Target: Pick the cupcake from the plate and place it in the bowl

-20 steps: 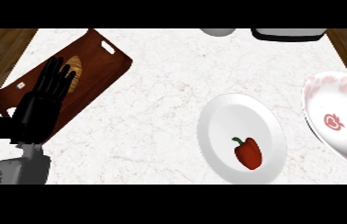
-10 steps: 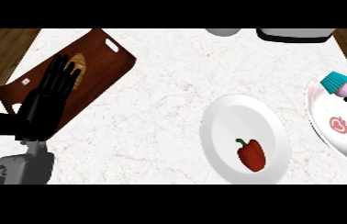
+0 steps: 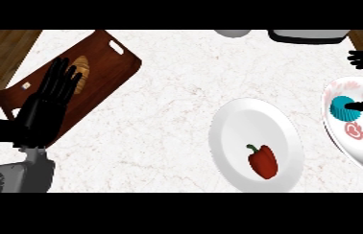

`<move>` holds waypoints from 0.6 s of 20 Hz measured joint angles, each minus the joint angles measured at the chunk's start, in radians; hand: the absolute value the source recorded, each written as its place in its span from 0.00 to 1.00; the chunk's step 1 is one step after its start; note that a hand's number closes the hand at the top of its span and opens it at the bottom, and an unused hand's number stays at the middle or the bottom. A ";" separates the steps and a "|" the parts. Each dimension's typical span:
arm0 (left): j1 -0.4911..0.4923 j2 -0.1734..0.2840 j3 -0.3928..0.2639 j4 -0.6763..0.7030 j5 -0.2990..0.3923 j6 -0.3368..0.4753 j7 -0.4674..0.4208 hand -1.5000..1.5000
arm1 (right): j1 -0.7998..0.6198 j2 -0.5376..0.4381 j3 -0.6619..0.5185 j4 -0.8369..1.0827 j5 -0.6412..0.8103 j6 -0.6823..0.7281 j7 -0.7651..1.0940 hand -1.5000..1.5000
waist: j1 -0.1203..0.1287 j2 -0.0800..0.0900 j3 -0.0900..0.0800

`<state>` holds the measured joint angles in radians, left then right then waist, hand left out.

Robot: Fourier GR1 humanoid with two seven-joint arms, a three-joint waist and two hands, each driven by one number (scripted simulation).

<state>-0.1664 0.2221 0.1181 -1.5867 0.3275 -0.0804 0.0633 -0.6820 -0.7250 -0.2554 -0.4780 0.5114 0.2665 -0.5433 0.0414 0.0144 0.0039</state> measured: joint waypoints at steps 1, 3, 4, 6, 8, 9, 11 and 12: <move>0.006 -0.001 -0.002 -0.004 -0.003 0.002 0.000 0.50 | -0.016 0.004 -0.031 0.016 -0.033 0.014 -0.005 0.00 | -0.001 -0.001 0.000; 0.008 0.004 0.003 -0.006 0.001 -0.003 0.002 0.50 | -0.041 -0.005 -0.098 0.055 -0.101 0.053 -0.013 0.00 | -0.004 -0.002 0.000; 0.009 0.003 0.003 -0.005 0.001 -0.003 0.001 0.50 | -0.050 -0.009 -0.130 0.076 -0.132 0.065 -0.016 0.00 | -0.005 -0.001 0.000; 0.021 -0.006 -0.003 -0.012 -0.005 0.001 -0.004 0.50 | -0.063 -0.038 -0.183 0.119 -0.180 0.098 -0.014 0.00 | -0.007 -0.002 0.000; 0.016 -0.008 -0.005 -0.007 -0.012 0.003 -0.006 0.50 | -0.072 -0.081 -0.228 0.160 -0.216 0.125 -0.016 0.00 | -0.008 0.000 0.000; 0.020 -0.011 -0.006 -0.008 -0.014 0.006 -0.008 0.50 | -0.073 -0.109 -0.245 0.178 -0.229 0.141 -0.013 0.00 | -0.009 0.000 0.000; 0.007 -0.011 -0.004 -0.003 -0.013 0.009 -0.001 0.50 | -0.074 -0.152 -0.272 0.213 -0.247 0.157 -0.013 0.00 | -0.007 0.002 0.001; 0.004 -0.007 0.002 -0.002 -0.007 0.005 0.000 0.50 | -0.064 -0.177 -0.284 0.229 -0.255 0.171 -0.019 0.00 | -0.007 0.003 0.001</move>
<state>-0.1622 0.2149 0.1203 -1.5892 0.3207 -0.0750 0.0634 -0.7463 -0.9021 -0.5398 -0.2487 0.2562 0.4372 -0.5627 0.0348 0.0175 0.0046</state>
